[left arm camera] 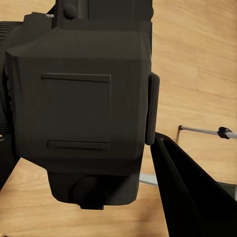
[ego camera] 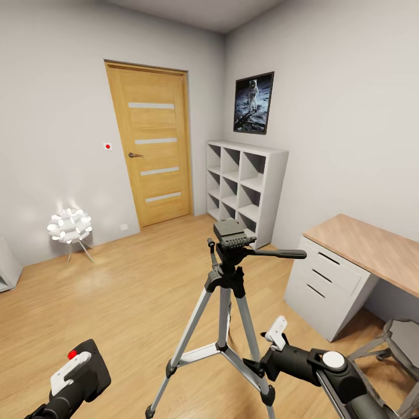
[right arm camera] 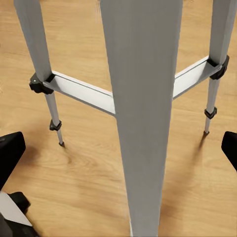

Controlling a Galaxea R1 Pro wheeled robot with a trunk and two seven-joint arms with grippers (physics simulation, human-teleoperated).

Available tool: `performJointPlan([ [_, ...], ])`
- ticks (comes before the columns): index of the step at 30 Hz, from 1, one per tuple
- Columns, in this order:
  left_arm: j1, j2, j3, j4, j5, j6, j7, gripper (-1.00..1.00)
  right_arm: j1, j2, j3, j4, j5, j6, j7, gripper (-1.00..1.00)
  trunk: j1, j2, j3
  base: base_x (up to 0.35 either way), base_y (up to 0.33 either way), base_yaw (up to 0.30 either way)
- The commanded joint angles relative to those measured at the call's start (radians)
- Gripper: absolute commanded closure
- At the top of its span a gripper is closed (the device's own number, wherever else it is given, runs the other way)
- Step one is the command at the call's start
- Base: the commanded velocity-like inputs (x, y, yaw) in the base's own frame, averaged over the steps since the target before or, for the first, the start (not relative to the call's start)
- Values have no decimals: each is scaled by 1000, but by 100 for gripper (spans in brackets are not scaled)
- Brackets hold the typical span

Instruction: Attach the digital camera to the camera tripod in the bedroom.

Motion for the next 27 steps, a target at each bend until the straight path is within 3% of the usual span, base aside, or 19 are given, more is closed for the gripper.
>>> performJointPlan([
  [1,0,0,1,-2,6,4,5,100,-1,2,1,0,9,0,5,-100,0,-1,-1,0,0,0],
  [15,0,-1,1,-2,7,4,5,100,-2,25,2,8,10,-12,3,-100,0,-1,-1,0,0,0],
  [27,0,0,-1,-2,7,6,5,100,-5,35,1,33,60,-14,-1,-100,0,-1,-1,0,0,0],
])
